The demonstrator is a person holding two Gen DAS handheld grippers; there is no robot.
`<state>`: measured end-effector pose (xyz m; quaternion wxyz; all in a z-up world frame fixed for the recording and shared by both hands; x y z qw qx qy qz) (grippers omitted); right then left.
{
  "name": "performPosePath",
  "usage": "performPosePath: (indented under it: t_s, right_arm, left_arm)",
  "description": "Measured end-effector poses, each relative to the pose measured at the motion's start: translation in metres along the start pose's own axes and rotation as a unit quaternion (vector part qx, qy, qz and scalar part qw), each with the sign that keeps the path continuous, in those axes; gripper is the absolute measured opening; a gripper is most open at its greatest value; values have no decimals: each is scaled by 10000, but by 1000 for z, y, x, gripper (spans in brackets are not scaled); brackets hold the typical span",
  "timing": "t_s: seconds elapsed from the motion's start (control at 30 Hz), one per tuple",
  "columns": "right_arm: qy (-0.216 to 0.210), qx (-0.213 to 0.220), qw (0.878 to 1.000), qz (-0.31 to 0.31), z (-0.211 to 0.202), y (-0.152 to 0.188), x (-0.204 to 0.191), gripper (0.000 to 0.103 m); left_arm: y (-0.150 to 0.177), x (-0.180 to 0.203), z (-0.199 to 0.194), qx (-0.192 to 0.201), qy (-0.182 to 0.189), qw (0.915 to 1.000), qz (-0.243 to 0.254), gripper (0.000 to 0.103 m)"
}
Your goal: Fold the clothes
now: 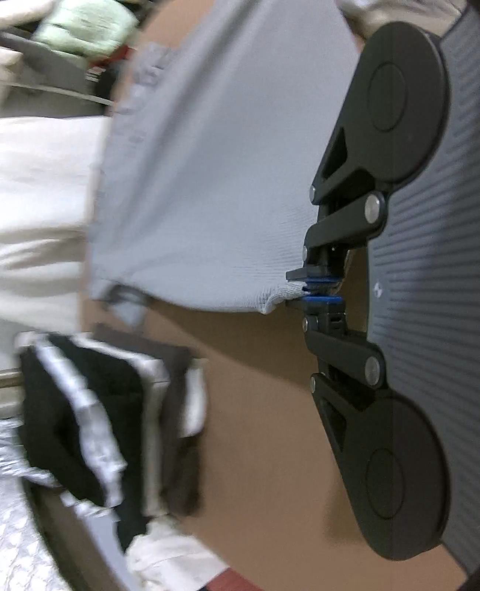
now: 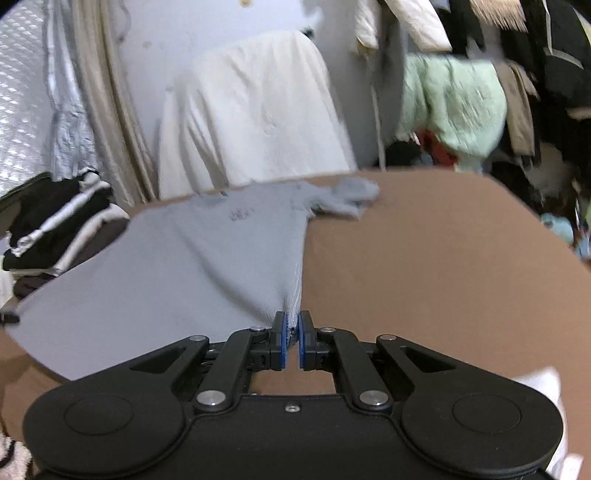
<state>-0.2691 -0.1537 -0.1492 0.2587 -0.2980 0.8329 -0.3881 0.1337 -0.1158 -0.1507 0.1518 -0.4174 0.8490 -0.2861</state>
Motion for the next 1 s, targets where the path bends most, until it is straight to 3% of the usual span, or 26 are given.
performPosePath:
  t_s: [0.07, 0.2, 0.27, 0.47, 0.57, 0.63, 0.73, 0.87, 1.0]
  right_arm:
    - [-22, -133, 9997, 198, 7, 13, 8, 6]
    - [-79, 9, 9997, 240, 7, 18, 13, 6]
    - [-126, 56, 9995, 301, 8, 13, 11, 6]
    - [-78, 475, 9988, 45, -17, -11, 0, 6]
    - [228, 709, 9972, -118, -40, -25, 5, 6]
    - [468, 789, 9956, -171, -53, -31, 13, 6]
    - [755, 457, 9961, -62, -50, -17, 39, 6]
    - [684, -187, 9973, 200, -23, 29, 59, 6]
    - [796, -594, 9950, 125, 0, 55, 65, 6]
  left_arm:
    - [14, 5, 10, -133, -24, 9999, 11, 5]
    - [8, -3, 0, 406, -189, 9987, -253, 5]
    - [5, -7, -3, 435, -236, 9984, -277, 5]
    - [-2, 3, -37, 591, 3, 9979, -283, 5]
    - [0, 15, -60, 535, 358, 9977, -221, 5]
    - [13, 23, -53, 310, 370, 9988, -94, 5]
    - [38, 34, -33, -111, 285, 9994, 138, 5]
    - [71, 48, -6, -645, 167, 9968, 437, 5]
    - [79, 52, 0, -757, 68, 9950, 651, 7]
Point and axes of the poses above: each gripper's, at about its wrist camera, not at the fingertips, and z roughly the way its jaws point, x to its right, y to its underside, the point moved 10 cm from there along z, roughly the way its jaws point, and after that the axes turned 2 degrees about -x, right-handed, at the moved point
